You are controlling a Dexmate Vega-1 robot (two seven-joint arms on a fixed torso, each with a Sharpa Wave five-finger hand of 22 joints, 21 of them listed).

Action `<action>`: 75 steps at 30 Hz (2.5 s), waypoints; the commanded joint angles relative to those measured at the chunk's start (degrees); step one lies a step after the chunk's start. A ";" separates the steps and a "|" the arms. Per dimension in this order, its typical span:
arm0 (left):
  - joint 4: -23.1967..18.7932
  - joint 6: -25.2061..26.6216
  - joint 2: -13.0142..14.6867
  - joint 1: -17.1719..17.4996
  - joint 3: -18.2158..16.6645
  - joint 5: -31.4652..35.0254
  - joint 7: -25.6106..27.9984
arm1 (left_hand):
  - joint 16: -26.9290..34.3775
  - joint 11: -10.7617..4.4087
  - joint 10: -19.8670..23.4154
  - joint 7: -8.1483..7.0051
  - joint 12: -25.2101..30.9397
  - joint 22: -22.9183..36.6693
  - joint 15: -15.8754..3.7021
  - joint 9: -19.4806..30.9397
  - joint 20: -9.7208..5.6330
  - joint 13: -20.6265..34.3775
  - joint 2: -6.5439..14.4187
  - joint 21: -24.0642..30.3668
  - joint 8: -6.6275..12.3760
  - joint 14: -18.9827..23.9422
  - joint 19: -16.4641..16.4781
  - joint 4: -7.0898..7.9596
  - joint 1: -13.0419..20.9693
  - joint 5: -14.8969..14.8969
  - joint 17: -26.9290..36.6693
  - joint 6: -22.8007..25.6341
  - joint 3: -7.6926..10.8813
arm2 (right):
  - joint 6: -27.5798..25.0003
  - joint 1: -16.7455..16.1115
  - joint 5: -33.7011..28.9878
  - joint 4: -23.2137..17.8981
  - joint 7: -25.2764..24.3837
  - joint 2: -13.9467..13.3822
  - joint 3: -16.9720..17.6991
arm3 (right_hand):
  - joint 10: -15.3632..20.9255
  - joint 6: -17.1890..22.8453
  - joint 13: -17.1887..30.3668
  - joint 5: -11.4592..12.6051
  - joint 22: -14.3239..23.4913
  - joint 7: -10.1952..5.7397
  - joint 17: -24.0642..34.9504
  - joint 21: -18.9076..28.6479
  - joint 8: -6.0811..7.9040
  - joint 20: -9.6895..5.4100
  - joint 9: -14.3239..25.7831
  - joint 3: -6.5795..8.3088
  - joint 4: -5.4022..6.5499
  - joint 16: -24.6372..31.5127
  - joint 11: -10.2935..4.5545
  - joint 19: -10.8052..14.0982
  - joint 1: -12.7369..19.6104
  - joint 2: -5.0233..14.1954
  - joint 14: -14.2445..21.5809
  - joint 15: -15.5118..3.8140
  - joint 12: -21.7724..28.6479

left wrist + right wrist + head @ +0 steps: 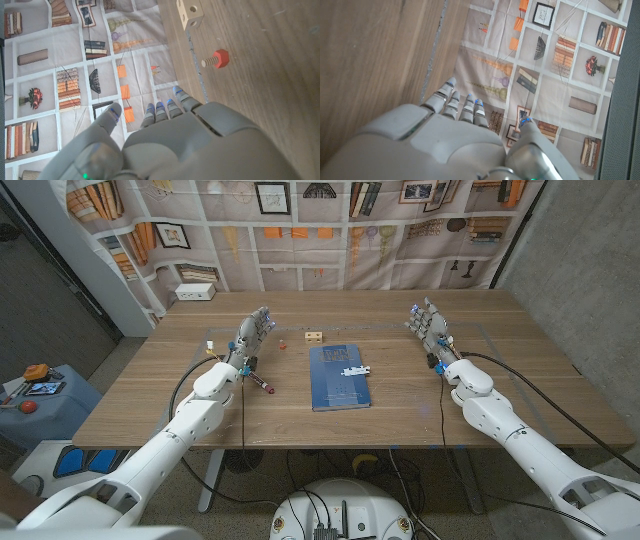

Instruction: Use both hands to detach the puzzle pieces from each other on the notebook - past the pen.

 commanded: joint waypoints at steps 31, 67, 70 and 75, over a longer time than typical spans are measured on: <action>-12.51 4.98 8.60 4.40 -0.35 6.96 5.81 | 0.55 -2.11 3.00 -2.63 0.64 0.37 -2.00 0.36 -2.44 0.10 3.41 0.67 1.01 1.92 1.79 -1.03 -0.49 -0.01 0.69 5.68 2.10 | 1.02 0.33 -2.11 -0.12 -1.52 0.33 -0.60 | 0.67 1.34 -0.17 0.51 0.18 -0.10 -1.28 0.41 0.62 -0.26 0.12 1.11 -1.17 0.31 -0.19 0.14 1.38 0.12 0.67 -0.20 0.42; -22.20 7.04 14.71 6.46 4.32 29.77 12.49 | 0.67 -5.00 9.96 -5.57 1.26 0.26 -5.73 0.26 -5.97 0.10 3.08 1.16 0.86 7.19 5.71 -0.55 -2.81 0.22 0.44 11.76 4.30 | 3.16 1.79 -2.46 3.71 1.64 -0.55 -0.51 | 0.57 1.34 -0.36 0.35 0.16 -0.51 -2.53 0.47 0.51 -0.49 0.10 1.27 -1.78 0.47 -0.49 -0.04 1.11 0.12 0.48 -1.15 0.42; -23.59 8.13 15.61 6.57 4.87 32.93 13.19 | 0.59 -5.55 10.33 -6.05 1.22 0.26 -6.17 0.26 -6.39 0.10 3.02 1.13 0.78 7.39 5.92 -0.62 -2.94 0.22 0.43 12.02 4.46 | 3.12 1.31 -2.35 3.12 1.55 -0.70 -0.45 | 0.60 1.33 -0.37 0.35 0.16 -0.52 -2.62 0.45 0.50 -0.61 0.10 1.31 -1.84 0.47 -0.49 -0.10 1.13 0.12 0.49 -1.21 0.43; -25.65 9.04 15.61 7.76 5.29 35.97 15.01 | 0.24 -6.25 10.44 -7.01 0.93 0.25 -7.10 0.25 -7.38 0.09 2.75 0.85 0.61 7.14 5.72 -0.95 -3.07 0.20 0.39 12.37 4.75 | 3.01 0.56 -1.97 2.03 1.17 -0.58 -0.33 | 0.60 1.47 -0.39 0.34 0.15 -0.45 -2.77 0.43 0.55 -0.70 0.10 1.37 -1.89 0.47 -0.48 -0.19 1.11 0.17 0.48 -1.24 0.43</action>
